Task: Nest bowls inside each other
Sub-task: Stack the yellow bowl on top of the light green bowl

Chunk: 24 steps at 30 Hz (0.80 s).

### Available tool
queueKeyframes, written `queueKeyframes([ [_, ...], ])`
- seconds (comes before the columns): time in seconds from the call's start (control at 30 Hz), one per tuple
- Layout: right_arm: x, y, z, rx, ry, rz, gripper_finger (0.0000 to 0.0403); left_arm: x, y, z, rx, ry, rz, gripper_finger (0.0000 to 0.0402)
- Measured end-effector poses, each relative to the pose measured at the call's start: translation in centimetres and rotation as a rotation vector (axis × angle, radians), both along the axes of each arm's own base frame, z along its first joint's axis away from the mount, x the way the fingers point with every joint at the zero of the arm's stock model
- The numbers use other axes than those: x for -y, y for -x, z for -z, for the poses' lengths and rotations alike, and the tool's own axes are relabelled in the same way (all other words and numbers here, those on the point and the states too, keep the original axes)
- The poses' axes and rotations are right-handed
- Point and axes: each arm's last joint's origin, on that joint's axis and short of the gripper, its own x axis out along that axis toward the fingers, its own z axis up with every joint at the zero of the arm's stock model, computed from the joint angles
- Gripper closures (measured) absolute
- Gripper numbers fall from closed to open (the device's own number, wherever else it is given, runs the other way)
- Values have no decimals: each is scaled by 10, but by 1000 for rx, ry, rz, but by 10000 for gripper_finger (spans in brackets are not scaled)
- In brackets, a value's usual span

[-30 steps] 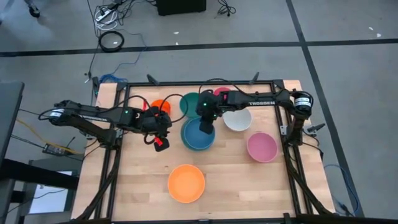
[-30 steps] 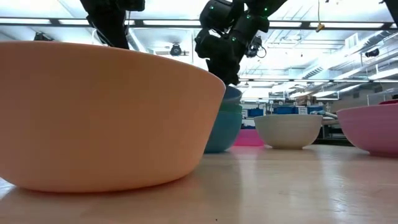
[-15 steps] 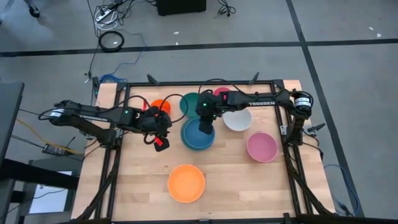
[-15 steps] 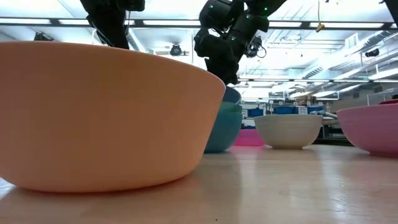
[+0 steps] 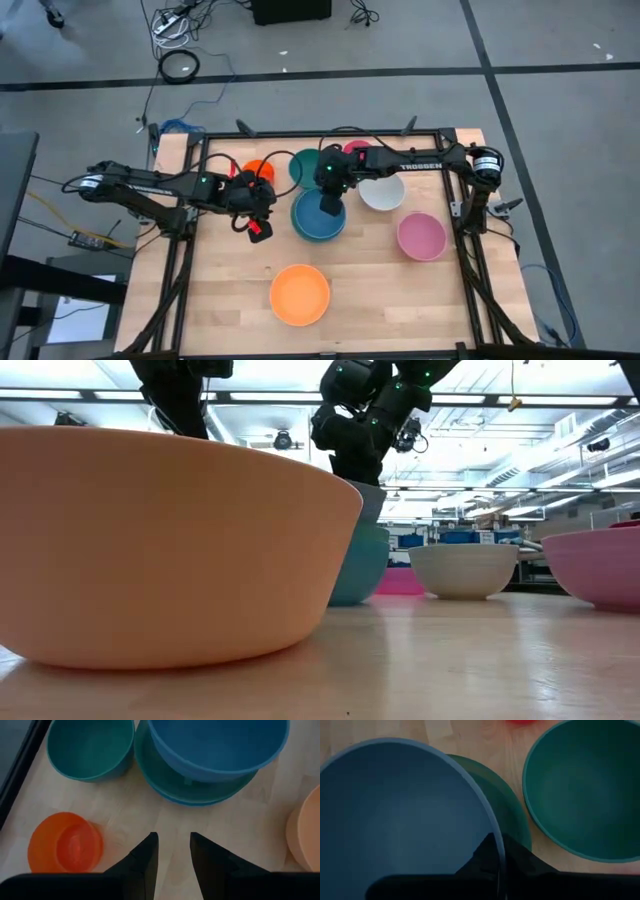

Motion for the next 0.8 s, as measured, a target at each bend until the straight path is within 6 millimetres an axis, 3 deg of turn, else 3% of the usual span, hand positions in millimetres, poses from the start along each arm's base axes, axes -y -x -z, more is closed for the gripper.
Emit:
queueKeyframes([
  [0.8,0,-1,-1,12,1,0,402,0,0,0,0,0,0,280],
])
